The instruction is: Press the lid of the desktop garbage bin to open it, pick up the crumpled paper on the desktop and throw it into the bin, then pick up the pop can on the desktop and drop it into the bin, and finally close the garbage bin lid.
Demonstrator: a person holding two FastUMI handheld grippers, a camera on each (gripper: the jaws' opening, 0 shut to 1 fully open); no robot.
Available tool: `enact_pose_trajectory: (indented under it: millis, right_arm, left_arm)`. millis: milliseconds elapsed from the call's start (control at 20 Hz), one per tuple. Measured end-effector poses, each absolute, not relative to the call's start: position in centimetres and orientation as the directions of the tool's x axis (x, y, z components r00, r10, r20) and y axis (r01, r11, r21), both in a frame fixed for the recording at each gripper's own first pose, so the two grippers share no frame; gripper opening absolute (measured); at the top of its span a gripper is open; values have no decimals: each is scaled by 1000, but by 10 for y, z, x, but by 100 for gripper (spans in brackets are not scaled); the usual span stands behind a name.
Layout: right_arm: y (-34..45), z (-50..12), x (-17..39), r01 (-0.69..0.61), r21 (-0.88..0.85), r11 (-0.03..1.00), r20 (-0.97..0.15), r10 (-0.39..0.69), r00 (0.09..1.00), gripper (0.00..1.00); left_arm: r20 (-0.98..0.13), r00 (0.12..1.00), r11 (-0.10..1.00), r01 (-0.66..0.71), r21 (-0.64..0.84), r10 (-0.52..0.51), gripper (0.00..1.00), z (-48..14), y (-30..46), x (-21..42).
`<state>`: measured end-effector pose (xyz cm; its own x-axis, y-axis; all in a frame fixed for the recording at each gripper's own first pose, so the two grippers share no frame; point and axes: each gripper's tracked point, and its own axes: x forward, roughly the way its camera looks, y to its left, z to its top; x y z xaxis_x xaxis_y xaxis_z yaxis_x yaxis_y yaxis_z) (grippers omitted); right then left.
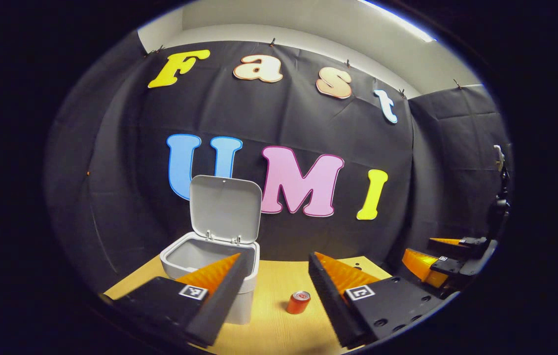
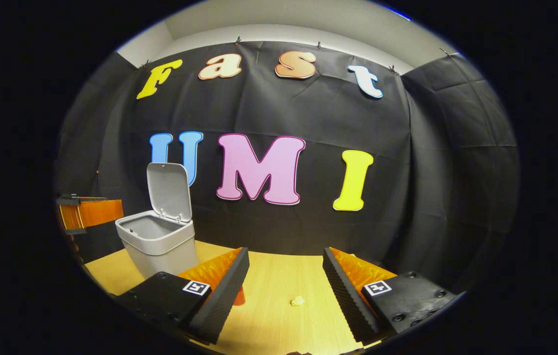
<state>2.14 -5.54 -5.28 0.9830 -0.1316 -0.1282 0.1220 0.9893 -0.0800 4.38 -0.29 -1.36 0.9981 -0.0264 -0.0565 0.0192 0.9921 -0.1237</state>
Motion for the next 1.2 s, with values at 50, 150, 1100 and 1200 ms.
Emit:
enact_pose_trajectory:
  millis: [50, 150, 1100, 1200]
  right_arm:
    - [-57, -57, 21, 121, -80, 989, -139, -132, 981, 97]
    - [-60, -67, 25, 122, -77, 990, -167, -134, 977, 97]
    - [-120, -297, 128, 82, -39, 996, -761, -82, 644, 98]
    - [-121, -324, 137, 102, -5, 995, -804, -65, 592, 98]
  left_arm:
    - [-62, 998, 993, 9, -118, -16, 98, -14, -2, 41]
    - [-69, 998, 995, -5, -101, -1, 95, -18, -1, 37]
    - [-243, 968, 998, 56, -26, -60, 95, -79, -27, 63]
    - [-254, 965, 998, 51, -27, -56, 95, -84, -28, 70]
